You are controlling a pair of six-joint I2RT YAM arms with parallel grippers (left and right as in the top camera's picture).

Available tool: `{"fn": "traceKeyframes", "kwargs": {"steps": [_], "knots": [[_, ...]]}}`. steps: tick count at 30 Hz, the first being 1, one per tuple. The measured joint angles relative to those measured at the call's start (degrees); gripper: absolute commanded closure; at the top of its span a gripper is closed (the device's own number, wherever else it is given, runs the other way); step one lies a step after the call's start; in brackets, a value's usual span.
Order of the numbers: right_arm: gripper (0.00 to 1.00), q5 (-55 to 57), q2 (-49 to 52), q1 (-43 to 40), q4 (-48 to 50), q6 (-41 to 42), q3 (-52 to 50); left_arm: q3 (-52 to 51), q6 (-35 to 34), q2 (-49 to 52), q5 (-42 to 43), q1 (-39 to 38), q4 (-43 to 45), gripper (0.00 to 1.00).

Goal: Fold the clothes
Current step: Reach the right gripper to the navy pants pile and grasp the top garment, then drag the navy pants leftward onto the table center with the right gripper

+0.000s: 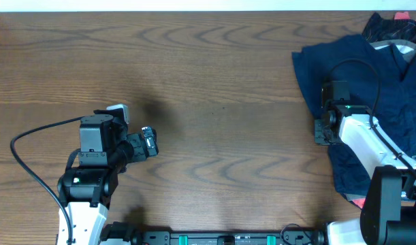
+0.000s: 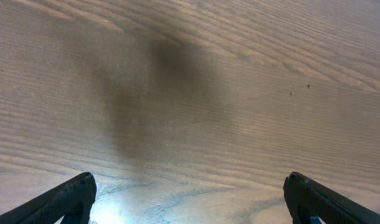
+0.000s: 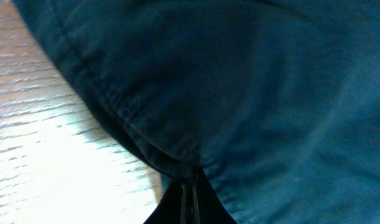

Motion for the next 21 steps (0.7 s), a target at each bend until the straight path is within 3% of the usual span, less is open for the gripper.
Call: {"fn": "traceKeyframes", "kwargs": {"steps": [7,14,21], "knots": [[0.99,0.9,-2.8,0.0,-1.7,1.6,2.7,0.0,-0.3,0.0,0.0,0.0,0.0,0.02],[0.99,-5.6,-9.9,0.0,-2.1,-0.1,5.8,0.0,-0.3,0.0,0.0,0.0,0.0,0.02],[0.99,-27.4,-10.1,3.7,-0.7,-5.1,5.8,0.0,-0.3,0.0,0.0,0.0,0.1,0.02]]}}
